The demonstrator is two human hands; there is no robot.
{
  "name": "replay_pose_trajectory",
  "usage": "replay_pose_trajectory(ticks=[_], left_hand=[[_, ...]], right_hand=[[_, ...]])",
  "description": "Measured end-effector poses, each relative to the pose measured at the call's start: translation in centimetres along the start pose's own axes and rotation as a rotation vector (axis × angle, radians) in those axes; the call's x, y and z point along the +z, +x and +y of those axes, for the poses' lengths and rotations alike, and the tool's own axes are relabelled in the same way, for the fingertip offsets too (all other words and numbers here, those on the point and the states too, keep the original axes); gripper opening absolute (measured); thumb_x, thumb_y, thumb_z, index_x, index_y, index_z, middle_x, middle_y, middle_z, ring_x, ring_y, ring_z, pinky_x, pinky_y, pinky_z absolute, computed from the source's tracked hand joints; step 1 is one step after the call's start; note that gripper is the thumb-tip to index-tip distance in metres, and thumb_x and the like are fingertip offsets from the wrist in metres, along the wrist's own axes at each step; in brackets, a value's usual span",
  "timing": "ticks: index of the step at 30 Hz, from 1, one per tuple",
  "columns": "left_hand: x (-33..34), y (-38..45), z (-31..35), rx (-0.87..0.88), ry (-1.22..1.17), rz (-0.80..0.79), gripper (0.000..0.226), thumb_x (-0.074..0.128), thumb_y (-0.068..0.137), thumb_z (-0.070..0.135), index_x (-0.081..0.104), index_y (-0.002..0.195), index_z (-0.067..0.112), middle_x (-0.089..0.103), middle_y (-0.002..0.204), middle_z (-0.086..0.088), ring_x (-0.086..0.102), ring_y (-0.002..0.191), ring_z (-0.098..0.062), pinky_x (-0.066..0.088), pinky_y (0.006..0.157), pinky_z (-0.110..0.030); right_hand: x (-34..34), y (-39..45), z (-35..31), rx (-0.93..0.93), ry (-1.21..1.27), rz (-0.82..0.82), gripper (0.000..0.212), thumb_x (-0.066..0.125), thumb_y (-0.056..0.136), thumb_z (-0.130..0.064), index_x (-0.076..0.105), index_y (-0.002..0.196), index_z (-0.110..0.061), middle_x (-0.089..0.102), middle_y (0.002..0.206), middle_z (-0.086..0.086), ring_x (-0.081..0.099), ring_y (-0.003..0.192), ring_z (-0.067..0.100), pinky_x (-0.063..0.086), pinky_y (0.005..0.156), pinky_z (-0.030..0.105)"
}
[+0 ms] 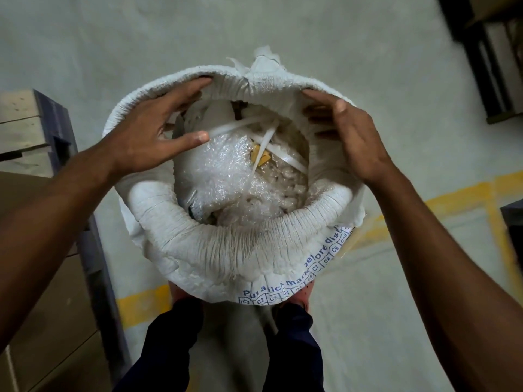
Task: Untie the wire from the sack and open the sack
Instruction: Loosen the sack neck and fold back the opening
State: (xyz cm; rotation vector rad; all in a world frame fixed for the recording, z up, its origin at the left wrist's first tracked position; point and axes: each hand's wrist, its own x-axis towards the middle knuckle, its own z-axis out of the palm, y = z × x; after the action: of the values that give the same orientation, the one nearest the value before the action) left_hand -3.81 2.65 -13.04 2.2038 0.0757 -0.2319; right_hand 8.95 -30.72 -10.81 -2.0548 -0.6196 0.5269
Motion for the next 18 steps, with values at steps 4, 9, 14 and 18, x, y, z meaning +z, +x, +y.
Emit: replay_pose_trajectory(ticks=[4, 9, 14, 18], left_hand=[[0.3, 0.3, 0.6, -0.021, 0.004, 0.076, 0.074, 0.064, 0.089, 0.064, 0.043, 0.153, 0.035, 0.049, 0.157, 0.012, 0.05, 0.143, -0.008, 0.048, 0.116, -0.044], [1.0, 0.7, 1.2, -0.027, 0.092, 0.173, 0.082, 0.062, 0.091, 0.065, 0.036, 0.159, 0.027, 0.048, 0.16, 0.001, 0.051, 0.143, -0.02, 0.047, 0.116, -0.049], [1.1, 0.6, 1.0, -0.016, 0.19, 0.148, 0.085, 0.065, 0.09, 0.063, 0.033, 0.161, 0.029, 0.046, 0.163, 0.002, 0.05, 0.145, -0.021, 0.047, 0.115, -0.049], [1.0, -0.6, 0.7, 0.002, 0.236, 0.041, 0.086, 0.061, 0.088, 0.067, 0.031, 0.162, 0.035, 0.044, 0.164, 0.005, 0.046, 0.148, -0.019, 0.043, 0.118, -0.048]], right_hand=[[0.3, 0.5, -0.2, -0.024, -0.115, 0.05, 0.053, 0.027, 0.112, -0.045, 0.052, 0.154, -0.022, 0.053, 0.159, -0.002, 0.046, 0.149, 0.011, 0.037, 0.124, 0.047], [1.2, 0.8, -0.6, -0.075, -0.287, -0.049, 0.057, 0.027, 0.114, -0.041, 0.021, 0.167, -0.023, 0.028, 0.173, -0.004, 0.024, 0.157, 0.004, 0.018, 0.127, 0.024], [1.3, 1.1, -0.5, -0.063, -0.256, -0.039, 0.056, 0.027, 0.113, -0.042, 0.027, 0.166, -0.023, 0.032, 0.171, -0.003, 0.026, 0.157, 0.008, 0.021, 0.128, 0.031], [1.3, 0.6, -0.3, -0.066, -0.236, -0.087, 0.056, 0.032, 0.112, -0.041, 0.028, 0.165, -0.023, 0.033, 0.171, -0.004, 0.027, 0.158, 0.01, 0.025, 0.13, 0.044]])
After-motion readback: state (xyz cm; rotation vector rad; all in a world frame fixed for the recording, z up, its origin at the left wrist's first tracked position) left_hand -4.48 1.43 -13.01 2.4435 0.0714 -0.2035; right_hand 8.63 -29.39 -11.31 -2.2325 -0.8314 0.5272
